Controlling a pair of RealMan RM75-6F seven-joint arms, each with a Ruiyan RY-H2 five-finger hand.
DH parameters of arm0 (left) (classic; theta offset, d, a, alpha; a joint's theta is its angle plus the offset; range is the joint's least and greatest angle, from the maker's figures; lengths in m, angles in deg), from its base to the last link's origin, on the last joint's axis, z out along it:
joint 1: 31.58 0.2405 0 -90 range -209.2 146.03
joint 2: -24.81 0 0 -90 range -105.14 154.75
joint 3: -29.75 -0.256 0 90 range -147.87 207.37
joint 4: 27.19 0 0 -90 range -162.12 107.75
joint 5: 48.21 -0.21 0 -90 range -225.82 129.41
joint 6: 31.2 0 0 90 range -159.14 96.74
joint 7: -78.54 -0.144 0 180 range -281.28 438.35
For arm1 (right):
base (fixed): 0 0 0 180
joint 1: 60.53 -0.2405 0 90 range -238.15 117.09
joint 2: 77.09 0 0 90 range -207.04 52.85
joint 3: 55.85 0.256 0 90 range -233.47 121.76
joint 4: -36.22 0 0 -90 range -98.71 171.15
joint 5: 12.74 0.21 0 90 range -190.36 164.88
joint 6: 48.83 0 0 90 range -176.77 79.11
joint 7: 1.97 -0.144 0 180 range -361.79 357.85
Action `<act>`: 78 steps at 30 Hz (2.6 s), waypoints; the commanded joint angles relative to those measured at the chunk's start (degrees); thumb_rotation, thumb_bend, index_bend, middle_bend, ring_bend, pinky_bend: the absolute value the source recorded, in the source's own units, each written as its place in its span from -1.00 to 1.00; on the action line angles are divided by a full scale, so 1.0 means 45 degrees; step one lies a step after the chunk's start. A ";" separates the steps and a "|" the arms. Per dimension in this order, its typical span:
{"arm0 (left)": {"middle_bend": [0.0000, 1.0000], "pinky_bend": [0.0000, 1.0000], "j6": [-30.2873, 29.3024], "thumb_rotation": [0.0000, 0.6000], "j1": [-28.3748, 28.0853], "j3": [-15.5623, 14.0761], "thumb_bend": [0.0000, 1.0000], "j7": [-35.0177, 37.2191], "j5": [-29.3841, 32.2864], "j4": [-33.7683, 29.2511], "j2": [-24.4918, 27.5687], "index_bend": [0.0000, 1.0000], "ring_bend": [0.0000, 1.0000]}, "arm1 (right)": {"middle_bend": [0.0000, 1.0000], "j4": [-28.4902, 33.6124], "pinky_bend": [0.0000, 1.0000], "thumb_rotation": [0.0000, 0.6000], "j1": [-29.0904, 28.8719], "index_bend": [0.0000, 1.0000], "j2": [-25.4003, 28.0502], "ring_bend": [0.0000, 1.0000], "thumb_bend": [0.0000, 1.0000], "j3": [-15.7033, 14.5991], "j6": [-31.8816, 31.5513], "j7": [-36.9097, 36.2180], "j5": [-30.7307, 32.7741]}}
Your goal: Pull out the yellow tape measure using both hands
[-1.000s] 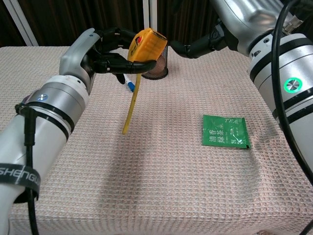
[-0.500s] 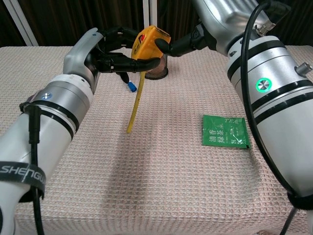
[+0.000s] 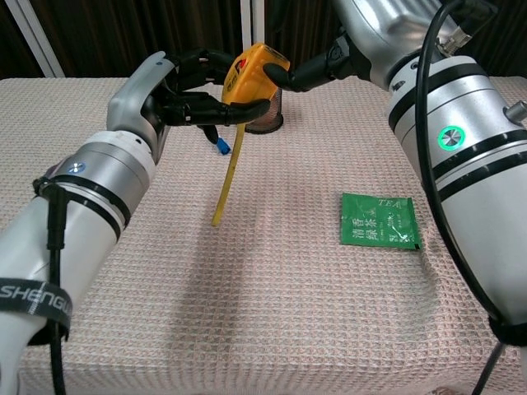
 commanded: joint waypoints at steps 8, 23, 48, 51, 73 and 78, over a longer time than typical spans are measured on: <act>0.39 0.35 0.0016 1.00 0.0020 -0.0004 -0.23 0.0223 -0.0052 0.0068 0.0033 0.38 0.22 | -0.77 -0.0021 -1.00 1.00 -0.0063 -0.01 0.0017 -1.00 -0.46 -0.0057 -0.0104 -0.0171 0.0077; 0.39 0.35 -0.0024 1.00 0.0022 -0.0016 -0.23 0.0487 -0.0177 0.0056 0.0049 0.39 0.22 | -0.75 0.0023 -1.00 1.00 -0.0133 0.03 0.0093 -1.00 -0.39 -0.0101 -0.0130 -0.0351 0.0309; 0.39 0.35 -0.0143 1.00 0.0209 -0.0141 -0.23 0.0818 -0.0337 -0.0202 0.0303 0.39 0.22 | -0.63 0.0471 -1.00 1.00 -0.0332 0.29 0.0326 -1.00 0.26 0.0062 -0.0238 -0.1072 0.0430; 0.39 0.35 -0.0165 1.00 0.0240 -0.0136 -0.23 0.0880 -0.0341 -0.0186 0.0334 0.39 0.22 | -0.59 0.0398 -1.00 1.00 -0.0346 0.39 0.0321 -1.00 0.26 0.0106 -0.0384 -0.1375 0.0285; 0.41 0.37 0.0946 1.00 0.0729 -0.1356 -0.23 0.5078 -0.2444 0.1167 0.3547 0.40 0.24 | -0.52 0.2447 -1.00 1.00 0.1062 0.50 0.3366 -1.00 0.31 0.1240 -0.2580 -0.3511 -0.0564; 0.42 0.37 0.0928 1.00 0.0880 -0.1709 -0.23 0.6390 -0.2865 0.1780 0.4257 0.42 0.24 | -0.51 0.2811 -1.00 1.00 0.1551 0.50 0.4001 -1.00 0.32 0.1278 -0.3030 -0.4155 -0.0502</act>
